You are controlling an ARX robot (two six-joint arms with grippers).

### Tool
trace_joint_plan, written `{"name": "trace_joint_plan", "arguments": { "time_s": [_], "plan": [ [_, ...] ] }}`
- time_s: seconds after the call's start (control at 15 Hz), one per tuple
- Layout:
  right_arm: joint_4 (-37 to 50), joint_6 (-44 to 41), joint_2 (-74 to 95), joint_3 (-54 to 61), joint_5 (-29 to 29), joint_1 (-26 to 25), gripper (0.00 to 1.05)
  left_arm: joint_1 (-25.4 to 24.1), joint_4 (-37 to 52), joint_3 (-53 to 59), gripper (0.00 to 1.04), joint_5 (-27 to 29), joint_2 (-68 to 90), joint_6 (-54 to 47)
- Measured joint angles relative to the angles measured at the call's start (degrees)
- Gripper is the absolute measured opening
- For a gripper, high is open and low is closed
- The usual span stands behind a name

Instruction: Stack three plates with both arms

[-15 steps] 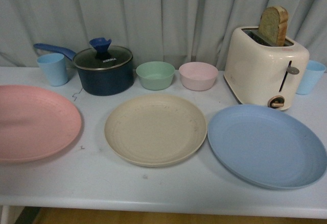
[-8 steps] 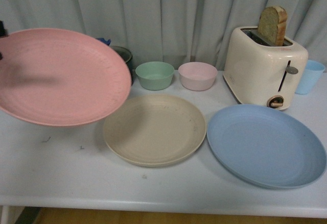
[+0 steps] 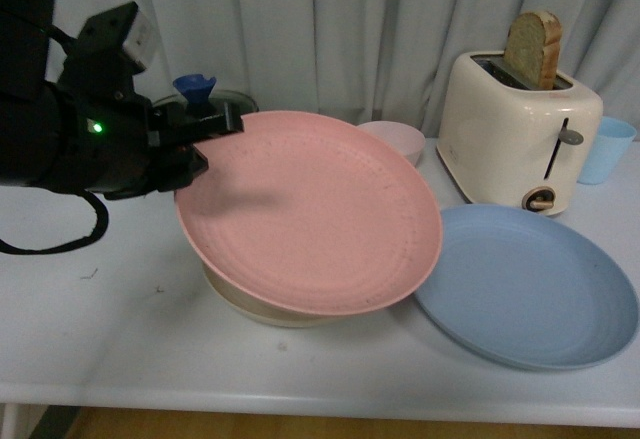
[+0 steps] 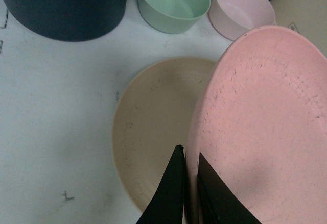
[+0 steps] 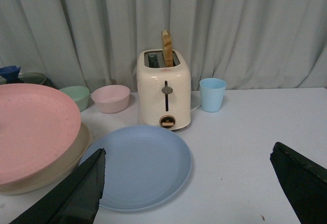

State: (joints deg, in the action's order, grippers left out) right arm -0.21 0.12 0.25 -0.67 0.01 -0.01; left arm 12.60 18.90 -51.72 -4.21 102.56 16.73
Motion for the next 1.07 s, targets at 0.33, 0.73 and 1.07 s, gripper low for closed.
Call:
{"name": "trace_joint_plan", "arguments": {
  "time_s": [0.33,0.73,1.07],
  "plan": [
    [0.00,0.00,0.00,0.00,0.02,0.00,0.98,-0.09,2.60,-5.38,0.03,3.23,8.76,5.73],
    [0.00,0.00,0.00,0.00,0.00,0.00,0.98,-1.97,4.39,-6.21,0.03,6.03,16.17,7.43],
    [0.00,0.00,0.00,0.00,0.02,0.00,0.98,-1.90,5.77,-5.73,0.42,0.15,15.58,14.43]
  ]
}}
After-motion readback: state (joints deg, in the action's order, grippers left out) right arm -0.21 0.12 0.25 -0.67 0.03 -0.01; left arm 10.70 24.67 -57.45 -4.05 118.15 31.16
